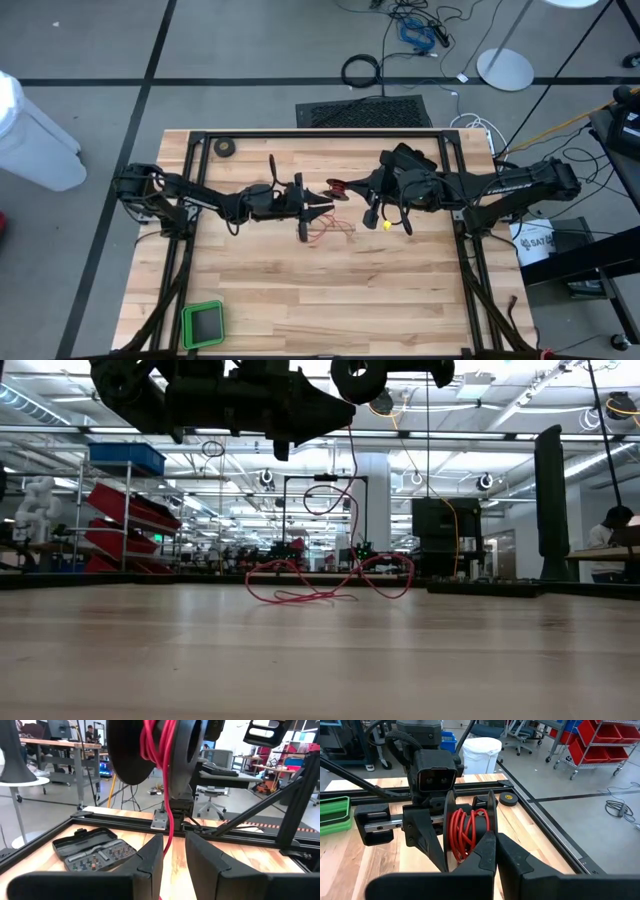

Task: Coil cords
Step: Uncoil the red wire from the spool

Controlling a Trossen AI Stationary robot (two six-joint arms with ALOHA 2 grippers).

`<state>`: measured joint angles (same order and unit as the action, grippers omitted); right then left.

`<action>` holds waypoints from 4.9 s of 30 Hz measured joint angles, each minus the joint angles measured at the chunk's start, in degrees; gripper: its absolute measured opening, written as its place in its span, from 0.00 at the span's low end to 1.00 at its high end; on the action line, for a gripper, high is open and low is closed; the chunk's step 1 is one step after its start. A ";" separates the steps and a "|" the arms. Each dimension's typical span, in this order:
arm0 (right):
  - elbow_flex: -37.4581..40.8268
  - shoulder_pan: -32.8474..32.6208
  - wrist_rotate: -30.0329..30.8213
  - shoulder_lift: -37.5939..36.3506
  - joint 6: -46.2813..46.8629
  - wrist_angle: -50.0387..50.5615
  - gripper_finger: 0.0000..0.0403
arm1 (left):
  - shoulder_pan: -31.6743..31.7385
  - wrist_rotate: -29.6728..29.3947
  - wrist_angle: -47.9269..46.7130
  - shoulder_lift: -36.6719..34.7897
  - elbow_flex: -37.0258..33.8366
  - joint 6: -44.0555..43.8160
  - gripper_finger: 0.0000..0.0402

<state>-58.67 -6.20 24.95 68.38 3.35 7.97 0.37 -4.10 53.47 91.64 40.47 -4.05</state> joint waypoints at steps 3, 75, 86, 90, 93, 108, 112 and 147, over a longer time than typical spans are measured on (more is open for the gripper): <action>0.00 -0.01 0.01 -0.01 0.07 0.00 0.00 | 0.01 -0.07 0.01 0.00 0.00 0.00 0.21; -0.02 -0.02 0.00 0.00 0.07 1.76 0.00 | 1.58 -4.59 -18.10 -5.51 1.33 1.34 0.00; -0.02 -0.02 0.54 0.00 0.09 2.92 0.00 | 1.30 -8.13 -33.14 -20.31 1.33 3.34 0.00; -0.02 -0.02 1.50 0.00 0.07 3.24 0.00 | 0.55 -8.15 -35.59 -23.49 1.33 3.44 0.00; -0.02 0.12 2.49 0.00 0.09 3.50 0.00 | -0.11 -7.43 -35.99 -24.91 1.33 3.23 0.00; -0.02 2.86 8.52 3.74 0.44 3.03 0.00 | -2.92 -4.49 -30.97 -24.62 1.36 2.84 0.00; -0.02 2.83 10.84 3.78 -0.38 2.07 0.00 | -3.62 -4.35 -29.43 -23.35 1.36 2.52 0.00; -0.02 2.77 10.95 3.66 -6.16 -6.49 0.00 | -4.71 2.36 -16.42 2.67 7.67 0.99 0.00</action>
<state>-58.70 -3.42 35.90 72.04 -2.81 1.48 -4.34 -1.73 37.06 94.30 48.14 -3.06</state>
